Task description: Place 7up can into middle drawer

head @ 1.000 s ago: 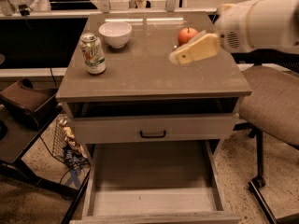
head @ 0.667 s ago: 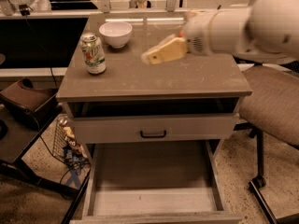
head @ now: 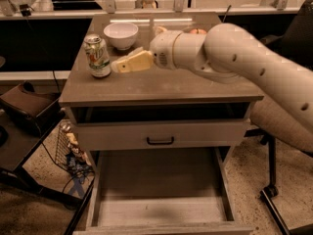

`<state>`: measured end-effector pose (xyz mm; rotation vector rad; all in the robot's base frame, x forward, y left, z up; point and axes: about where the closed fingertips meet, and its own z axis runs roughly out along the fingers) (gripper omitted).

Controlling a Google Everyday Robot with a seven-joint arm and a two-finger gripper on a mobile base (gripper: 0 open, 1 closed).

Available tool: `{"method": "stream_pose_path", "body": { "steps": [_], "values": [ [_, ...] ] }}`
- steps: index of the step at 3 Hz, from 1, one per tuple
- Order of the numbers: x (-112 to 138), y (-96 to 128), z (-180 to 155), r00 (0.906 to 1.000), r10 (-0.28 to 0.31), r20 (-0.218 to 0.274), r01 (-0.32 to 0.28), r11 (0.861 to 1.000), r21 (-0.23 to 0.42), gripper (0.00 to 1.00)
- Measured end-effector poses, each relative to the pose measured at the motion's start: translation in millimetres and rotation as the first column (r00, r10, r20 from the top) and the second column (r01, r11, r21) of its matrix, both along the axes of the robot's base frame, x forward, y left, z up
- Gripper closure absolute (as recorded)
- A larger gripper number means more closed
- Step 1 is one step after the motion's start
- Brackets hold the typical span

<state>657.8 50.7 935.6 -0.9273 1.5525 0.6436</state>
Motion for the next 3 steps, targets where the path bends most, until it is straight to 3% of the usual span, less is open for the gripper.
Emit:
{"method": "stream_pose_path", "body": {
  "steps": [1, 2, 3],
  "values": [
    [17, 33, -7, 0.9995, 0.031, 0.0, -0.031, 0.999, 0.038, 0.0],
    [37, 74, -10, 0.9971, 0.076, 0.009, -0.077, 0.992, 0.103, 0.0],
    [45, 102, -7, 0.9934, 0.114, 0.018, -0.115, 0.984, 0.137, 0.0]
  ]
}}
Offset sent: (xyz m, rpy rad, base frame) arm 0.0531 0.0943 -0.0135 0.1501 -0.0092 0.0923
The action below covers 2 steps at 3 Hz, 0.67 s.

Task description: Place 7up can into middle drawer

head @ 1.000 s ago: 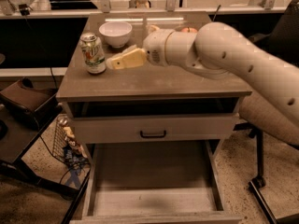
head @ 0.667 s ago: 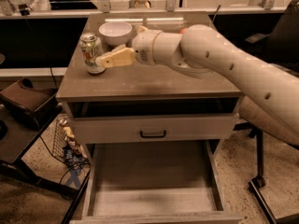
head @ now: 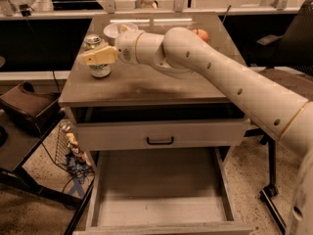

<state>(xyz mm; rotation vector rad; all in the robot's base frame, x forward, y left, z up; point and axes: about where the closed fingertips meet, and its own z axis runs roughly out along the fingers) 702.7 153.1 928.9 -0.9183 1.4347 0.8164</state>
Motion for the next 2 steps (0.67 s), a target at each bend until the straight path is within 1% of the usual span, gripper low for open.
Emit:
{"method": "stream_pose_path", "body": {
  "steps": [1, 2],
  "values": [
    [6, 31, -4, 0.9992, 0.04, -0.007, -0.04, 0.999, -0.001, 0.0],
    [8, 51, -19, 0.9984, 0.051, -0.025, -0.052, 0.999, -0.013, 0.25]
  ]
}}
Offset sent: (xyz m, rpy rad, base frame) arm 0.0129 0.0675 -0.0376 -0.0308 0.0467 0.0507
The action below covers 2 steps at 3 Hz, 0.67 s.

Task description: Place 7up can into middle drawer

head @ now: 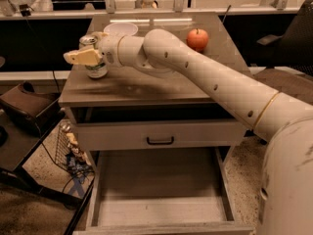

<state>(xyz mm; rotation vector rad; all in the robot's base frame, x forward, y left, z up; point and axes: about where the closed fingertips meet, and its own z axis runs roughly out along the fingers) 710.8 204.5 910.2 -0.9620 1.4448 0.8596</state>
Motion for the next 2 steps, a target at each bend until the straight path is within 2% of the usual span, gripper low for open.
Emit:
{"method": "stream_pose_path", "body": {
  "steps": [2],
  "values": [
    [-2.0, 3.1, 0.7, 1.0, 0.006, 0.0, -0.006, 1.0, 0.001, 0.72]
  ]
}}
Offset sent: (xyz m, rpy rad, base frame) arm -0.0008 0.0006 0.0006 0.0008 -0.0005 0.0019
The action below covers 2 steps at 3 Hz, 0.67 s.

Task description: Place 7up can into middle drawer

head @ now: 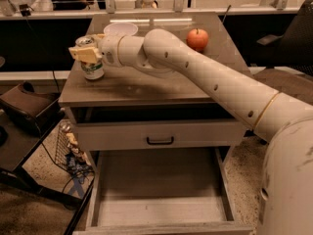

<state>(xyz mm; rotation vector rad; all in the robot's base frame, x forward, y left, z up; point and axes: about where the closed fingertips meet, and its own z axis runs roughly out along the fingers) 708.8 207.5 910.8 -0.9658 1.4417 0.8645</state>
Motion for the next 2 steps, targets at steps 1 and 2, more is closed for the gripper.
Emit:
{"method": "stream_pose_path", "body": {
  "steps": [1, 2],
  "values": [
    [-1.1, 2.5, 0.0, 1.0, 0.004, 0.0, -0.004, 1.0, 0.0, 0.95],
    [-2.9, 1.1, 7.0, 1.0, 0.002, 0.005, -0.002, 1.0, 0.003, 1.0]
  ]
}}
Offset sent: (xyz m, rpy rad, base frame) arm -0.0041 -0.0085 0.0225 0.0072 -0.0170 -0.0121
